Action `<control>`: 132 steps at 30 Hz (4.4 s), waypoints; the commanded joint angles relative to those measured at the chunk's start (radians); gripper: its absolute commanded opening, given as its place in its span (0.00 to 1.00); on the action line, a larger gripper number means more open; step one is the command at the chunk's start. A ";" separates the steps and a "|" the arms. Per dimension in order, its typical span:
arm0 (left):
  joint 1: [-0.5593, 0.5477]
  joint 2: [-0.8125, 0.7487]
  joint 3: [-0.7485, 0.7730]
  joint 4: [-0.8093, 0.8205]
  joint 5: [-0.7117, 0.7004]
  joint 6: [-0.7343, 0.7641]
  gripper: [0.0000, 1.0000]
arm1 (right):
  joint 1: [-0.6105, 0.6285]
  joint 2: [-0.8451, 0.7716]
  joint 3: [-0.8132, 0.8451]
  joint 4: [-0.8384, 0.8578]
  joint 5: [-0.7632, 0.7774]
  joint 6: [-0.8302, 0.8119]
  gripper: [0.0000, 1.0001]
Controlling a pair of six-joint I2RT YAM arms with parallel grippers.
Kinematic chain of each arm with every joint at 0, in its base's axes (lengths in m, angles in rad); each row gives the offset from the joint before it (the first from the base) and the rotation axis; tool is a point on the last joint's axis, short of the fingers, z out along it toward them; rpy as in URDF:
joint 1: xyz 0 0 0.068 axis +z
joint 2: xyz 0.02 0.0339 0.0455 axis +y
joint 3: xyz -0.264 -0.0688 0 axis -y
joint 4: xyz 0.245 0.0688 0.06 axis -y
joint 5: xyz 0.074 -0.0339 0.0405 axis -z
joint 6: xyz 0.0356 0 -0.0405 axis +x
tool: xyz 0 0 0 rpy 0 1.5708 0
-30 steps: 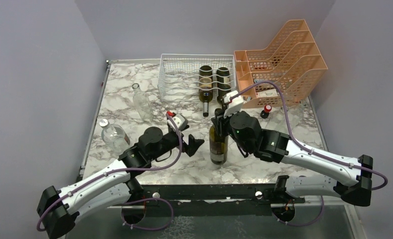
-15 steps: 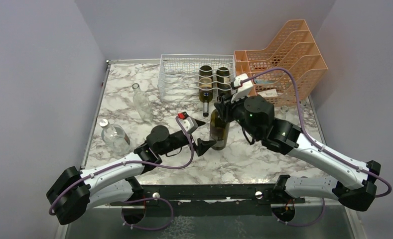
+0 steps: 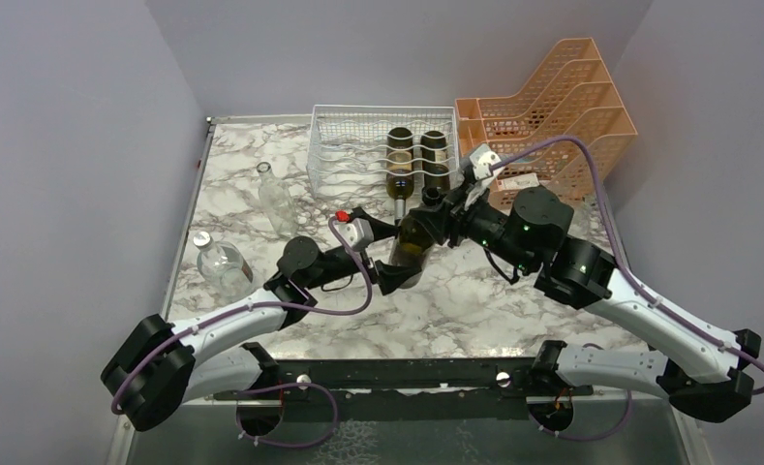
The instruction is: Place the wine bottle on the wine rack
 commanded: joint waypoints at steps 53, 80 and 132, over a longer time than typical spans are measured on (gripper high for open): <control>0.019 0.181 0.308 0.006 -0.010 1.278 0.00 | 0.004 -0.190 0.182 -0.414 0.025 0.129 0.85; -0.001 0.191 0.470 -0.262 0.083 1.917 0.00 | 0.003 -0.068 0.080 -0.631 0.098 0.340 0.57; -0.035 0.147 0.549 -0.309 -0.119 1.326 0.92 | 0.003 -0.136 -0.066 -0.481 0.524 0.525 0.01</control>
